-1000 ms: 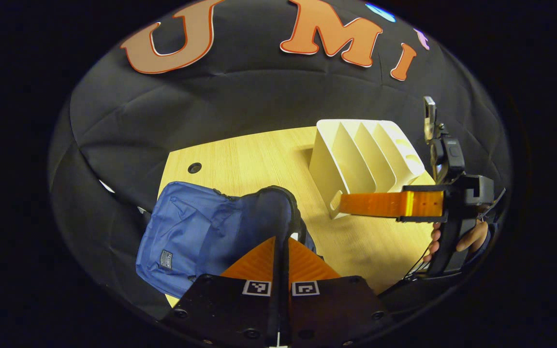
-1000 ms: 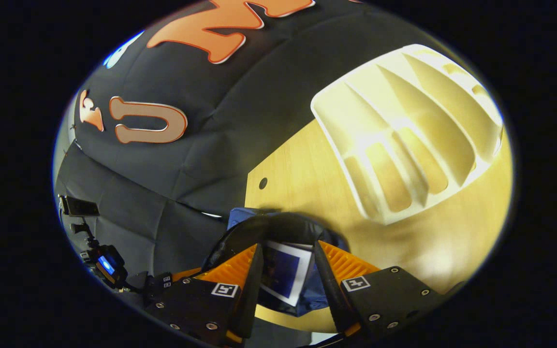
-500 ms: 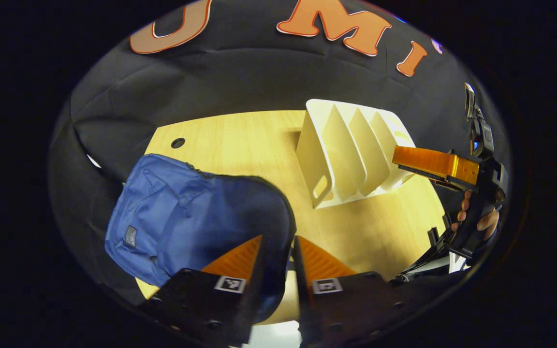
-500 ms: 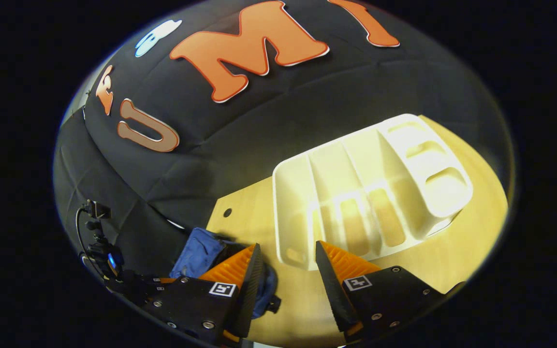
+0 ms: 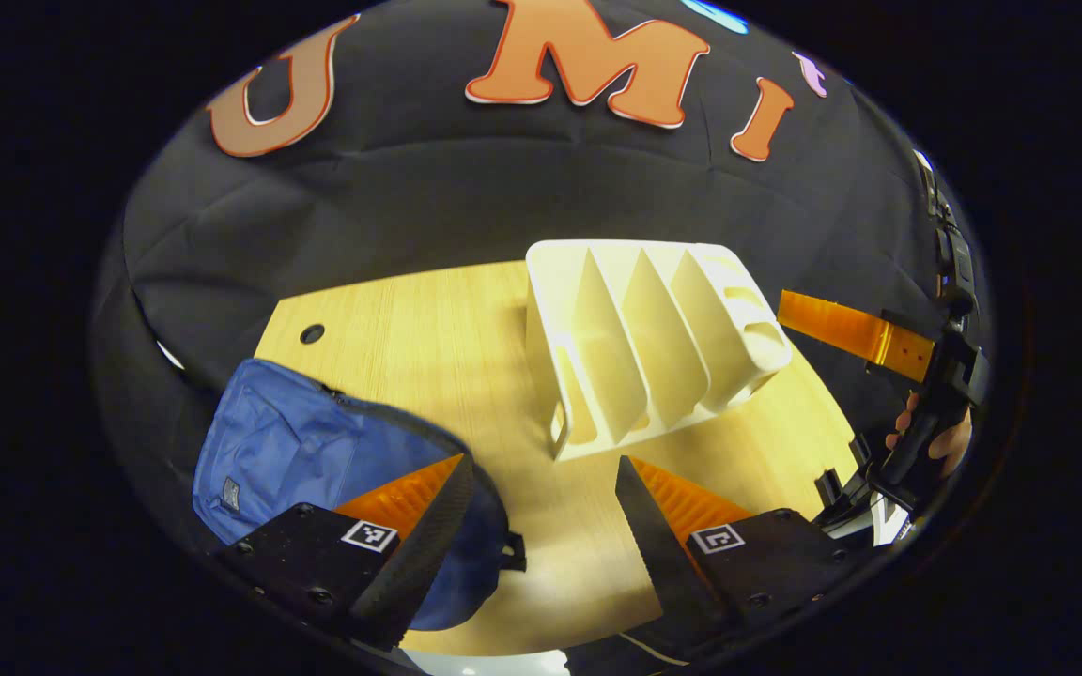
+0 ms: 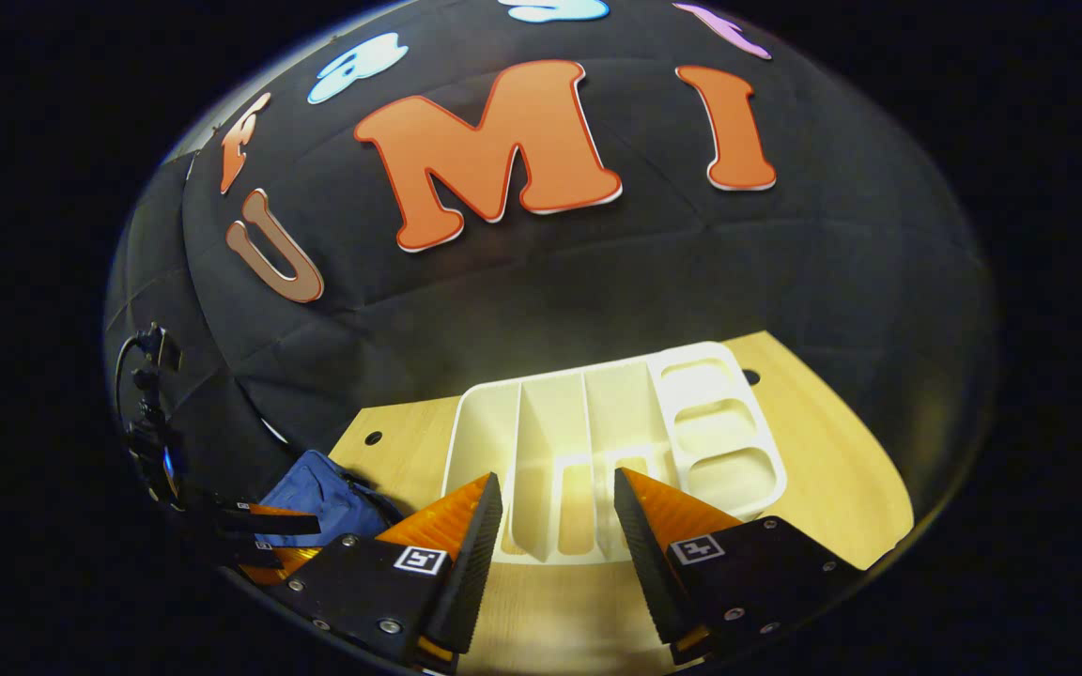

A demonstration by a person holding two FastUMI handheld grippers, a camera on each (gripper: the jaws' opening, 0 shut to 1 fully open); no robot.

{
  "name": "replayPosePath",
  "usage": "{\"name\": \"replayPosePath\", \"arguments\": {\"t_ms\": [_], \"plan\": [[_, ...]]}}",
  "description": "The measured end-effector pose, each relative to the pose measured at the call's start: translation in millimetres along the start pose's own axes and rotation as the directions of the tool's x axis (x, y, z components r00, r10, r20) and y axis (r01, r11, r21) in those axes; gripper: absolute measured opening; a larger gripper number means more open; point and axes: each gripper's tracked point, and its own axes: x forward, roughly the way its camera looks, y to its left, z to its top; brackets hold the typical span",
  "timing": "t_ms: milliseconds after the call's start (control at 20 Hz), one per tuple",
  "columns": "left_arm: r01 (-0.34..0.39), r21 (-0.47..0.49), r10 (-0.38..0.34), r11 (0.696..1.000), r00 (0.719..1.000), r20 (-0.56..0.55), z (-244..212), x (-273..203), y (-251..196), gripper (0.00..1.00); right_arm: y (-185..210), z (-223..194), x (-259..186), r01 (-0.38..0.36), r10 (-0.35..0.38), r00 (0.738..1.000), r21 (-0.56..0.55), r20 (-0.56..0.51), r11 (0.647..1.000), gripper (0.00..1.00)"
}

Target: Open the schoolbag, grab two books from the bookshelf and put them into the schoolbag.

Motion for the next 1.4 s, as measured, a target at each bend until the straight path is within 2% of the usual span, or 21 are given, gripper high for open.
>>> {"name": "replayPosePath", "arguments": {"t_ms": [200, 350, 450, 600, 850, 1050, 1400], "plan": [[-0.048, 0.01, 0.046, 0.999, 0.988, 0.15, 39.1, -4.9, -23.4, 0.98, -14.7, 36.1, -18.7, 0.035, -0.03, 0.994, -0.039, 0.108, 0.999, 0.83], [-0.073, 0.016, 0.066, 0.997, 0.957, 0.282, 76.0, -15.2, -38.5, 0.97, -24.6, 52.8, -28.0, 0.079, -0.062, 0.984, -0.097, 0.169, 0.992, 0.94], [-0.096, 0.036, 0.077, 0.995, 0.932, 0.354, 93.5, -25.0, -43.2, 0.97, -29.8, 60.9, -34.5, 0.101, -0.075, 0.976, -0.124, 0.204, 0.987, 0.94], [-0.112, 0.03, 0.087, 0.993, 0.888, 0.451, 121.2, -35.1, -48.2, 0.96, -33.2, 73.1, -47.5, 0.116, -0.079, 0.965, -0.135, 0.252, 0.984, 0.94], [-0.149, -0.001, 0.124, 0.989, 0.818, 0.562, 149.8, -55.2, -48.2, 0.96, -40.6, 102.7, -60.8, 0.172, -0.103, 0.926, -0.162, 0.363, 0.972, 0.94], [-0.184, -0.024, 0.152, 0.983, 0.728, 0.668, 174.9, -77.4, -48.2, 0.94, -41.7, 113.6, -65.3, 0.176, -0.097, 0.91, -0.162, 0.404, 0.971, 0.94], [-0.238, -0.049, 0.189, 0.97, 0.613, 0.767, 196.1, -112.5, -50.8, 0.94, -39.3, 123.4, -73.6, 0.162, -0.063, 0.887, -0.18, 0.458, 0.97, 0.94]]}}
